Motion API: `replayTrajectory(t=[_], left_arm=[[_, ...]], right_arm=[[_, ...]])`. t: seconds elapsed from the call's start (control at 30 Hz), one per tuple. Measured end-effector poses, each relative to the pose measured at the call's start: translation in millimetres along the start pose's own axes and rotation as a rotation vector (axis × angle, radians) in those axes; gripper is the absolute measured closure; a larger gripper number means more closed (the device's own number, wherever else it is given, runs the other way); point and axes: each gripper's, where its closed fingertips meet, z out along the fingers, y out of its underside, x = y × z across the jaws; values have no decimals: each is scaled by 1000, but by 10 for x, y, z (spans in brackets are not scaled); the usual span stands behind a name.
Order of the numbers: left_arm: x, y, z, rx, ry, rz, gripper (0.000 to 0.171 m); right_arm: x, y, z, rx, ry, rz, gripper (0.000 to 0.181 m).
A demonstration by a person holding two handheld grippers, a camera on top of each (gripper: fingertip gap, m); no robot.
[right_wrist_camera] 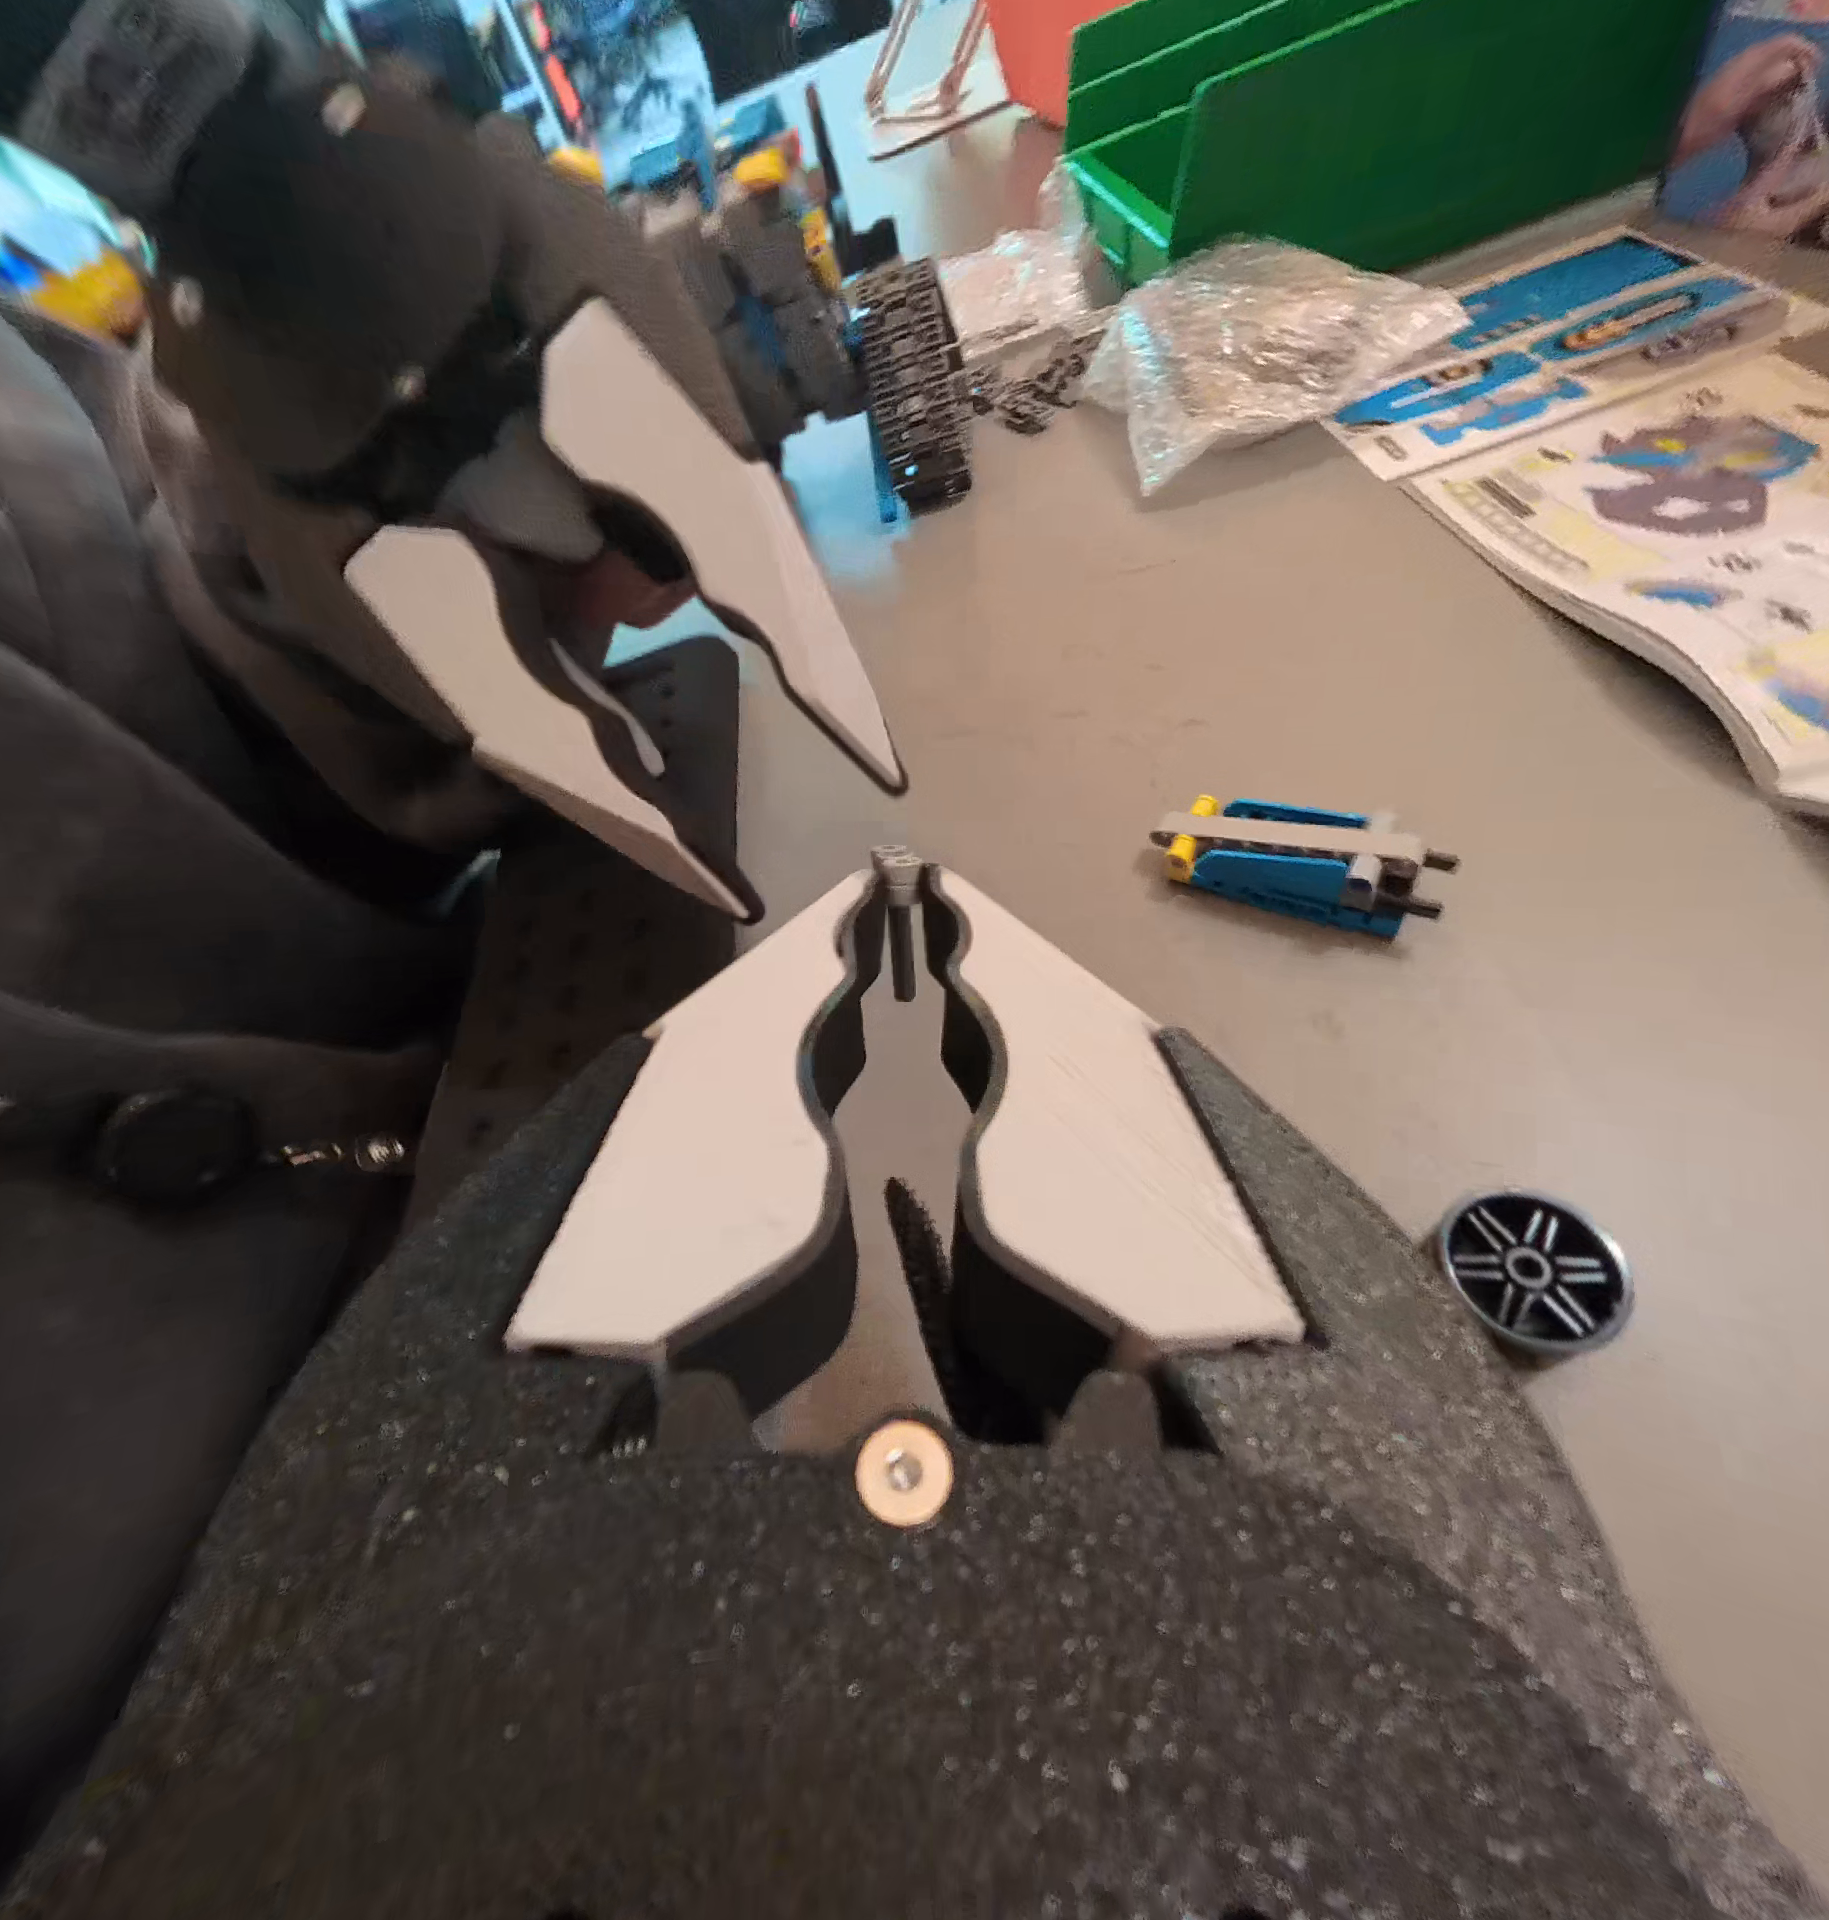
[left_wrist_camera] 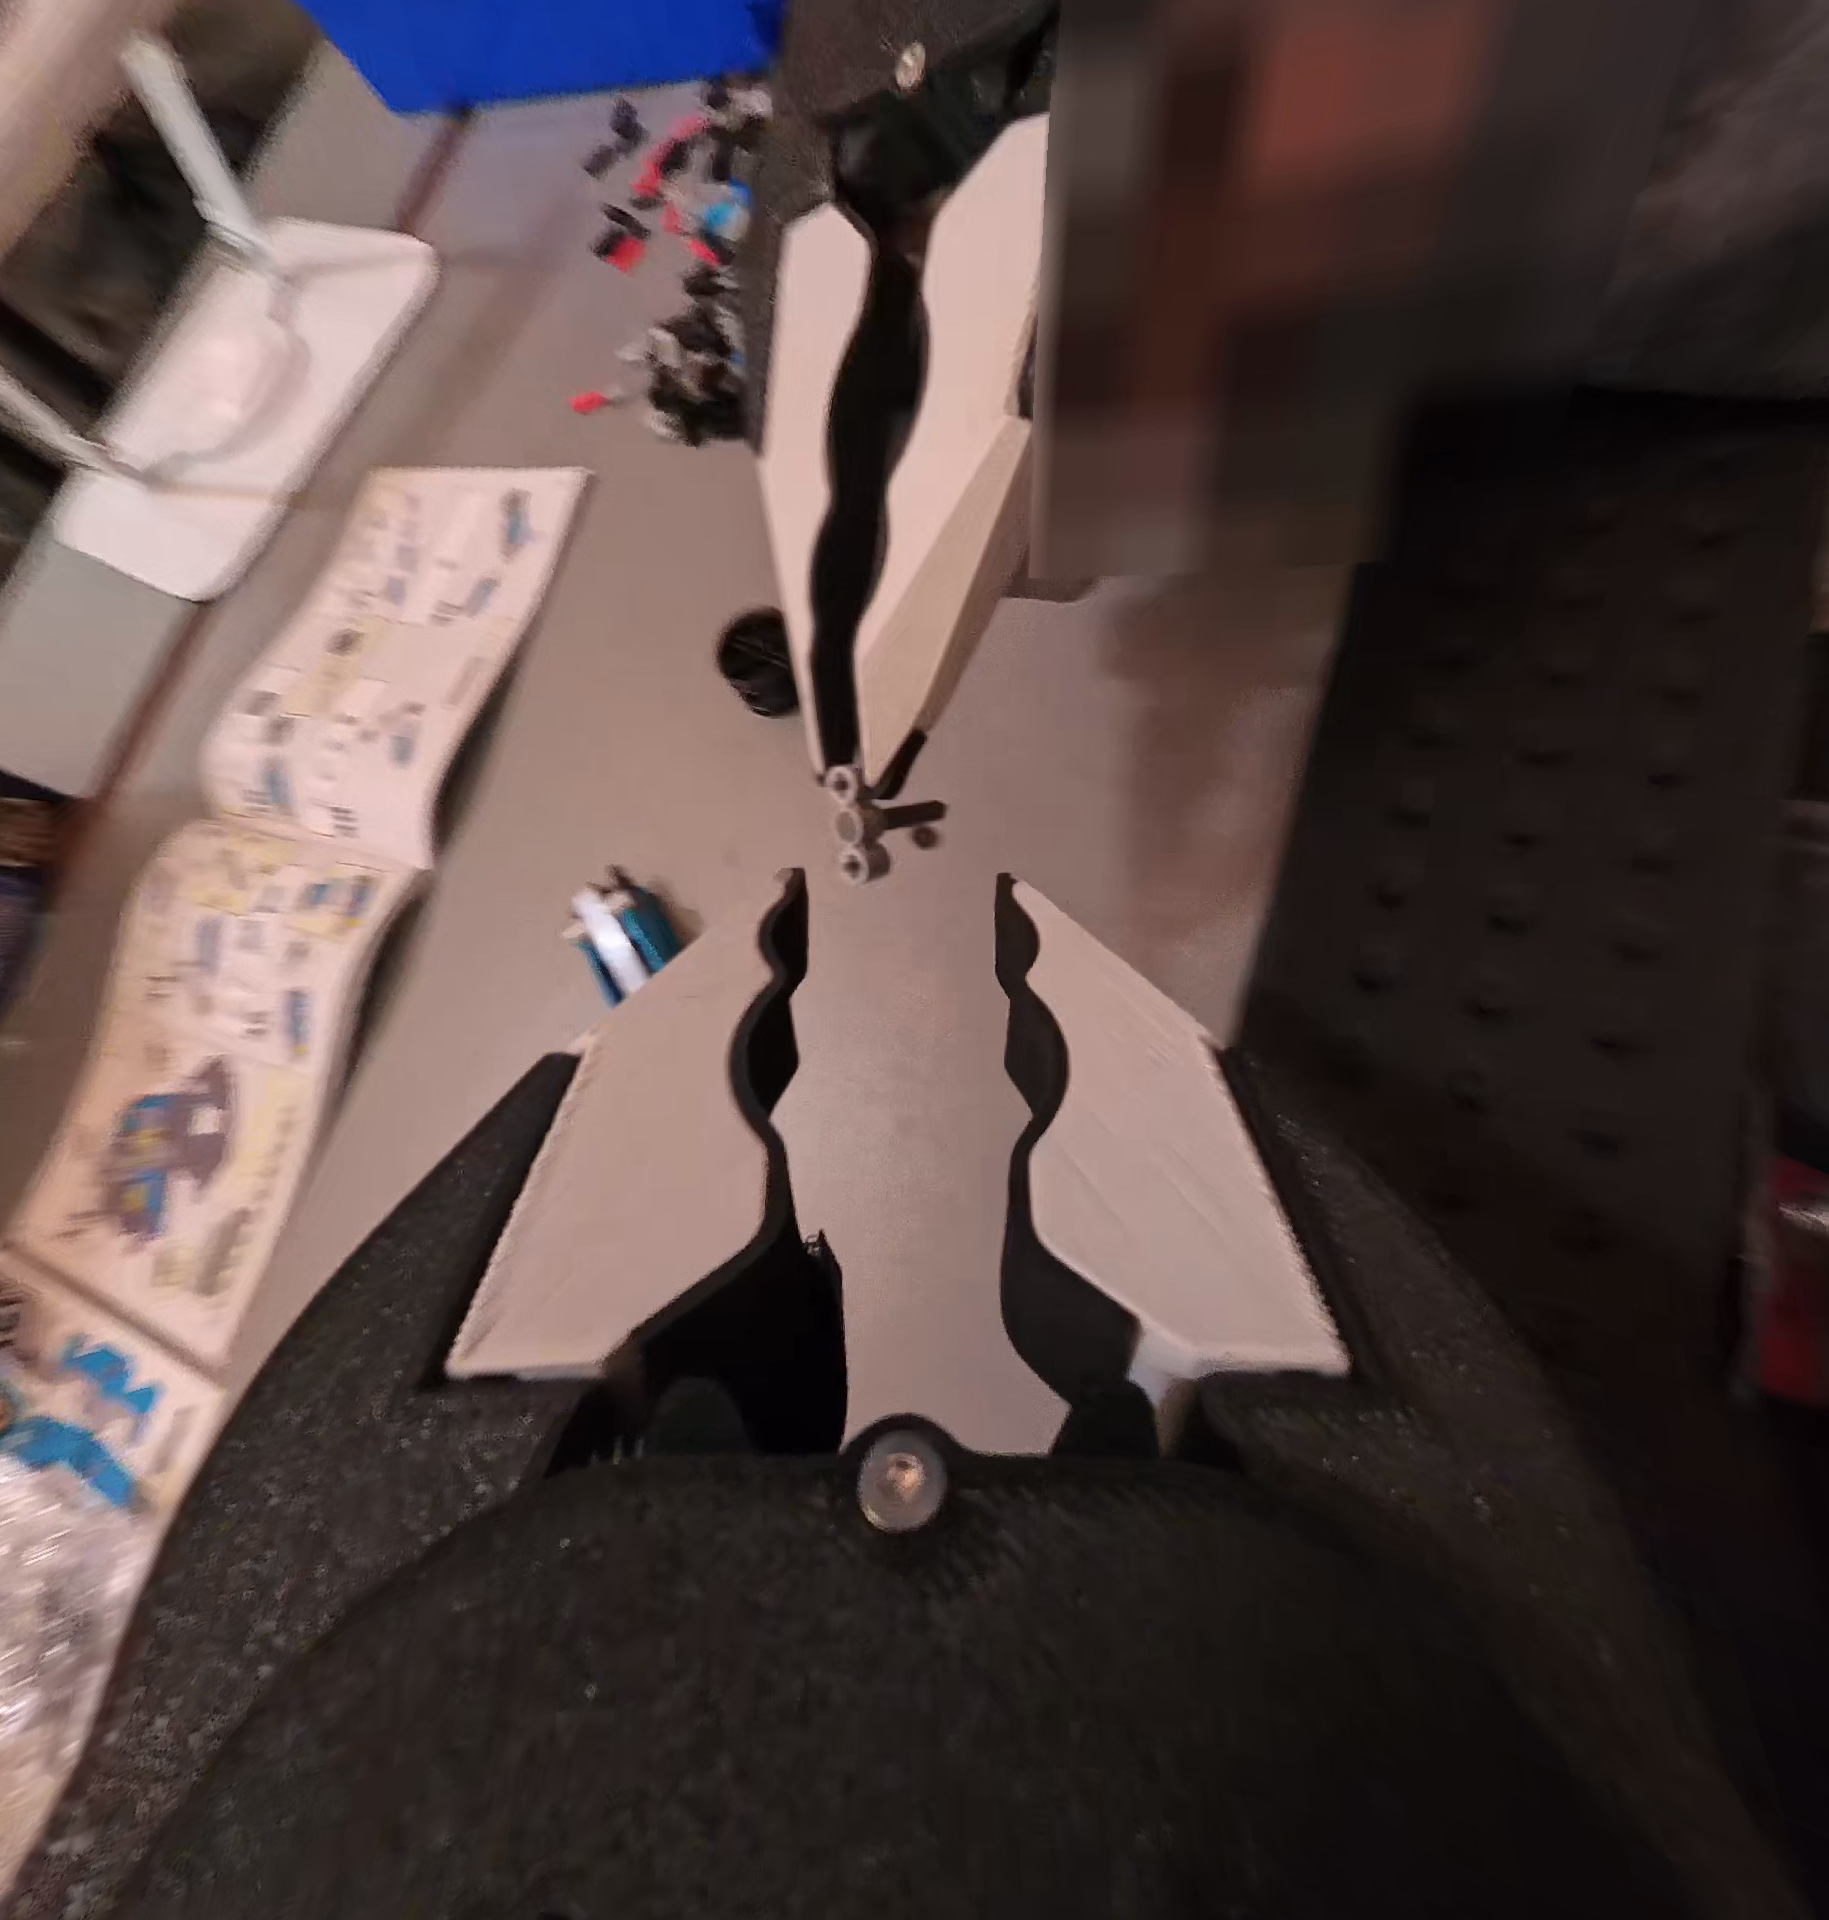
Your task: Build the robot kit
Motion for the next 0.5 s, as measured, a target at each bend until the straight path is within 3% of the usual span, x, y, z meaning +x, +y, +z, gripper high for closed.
replayTrajectory(t=[0.1, 0.23, 0.5], left_arm=[[-170, -37, 48, 33, -149, 76, 136], [-190, -15, 140, 27, -249, 201, 135], [-229, 75, 303, -20, -369, 319, 141]], right_arm=[[85, -32, -56, 39, -34, 133, 174], [151, -36, -99, 63, -72, 254, 175], [136, 3, -69, 43, -88, 285, 175]])
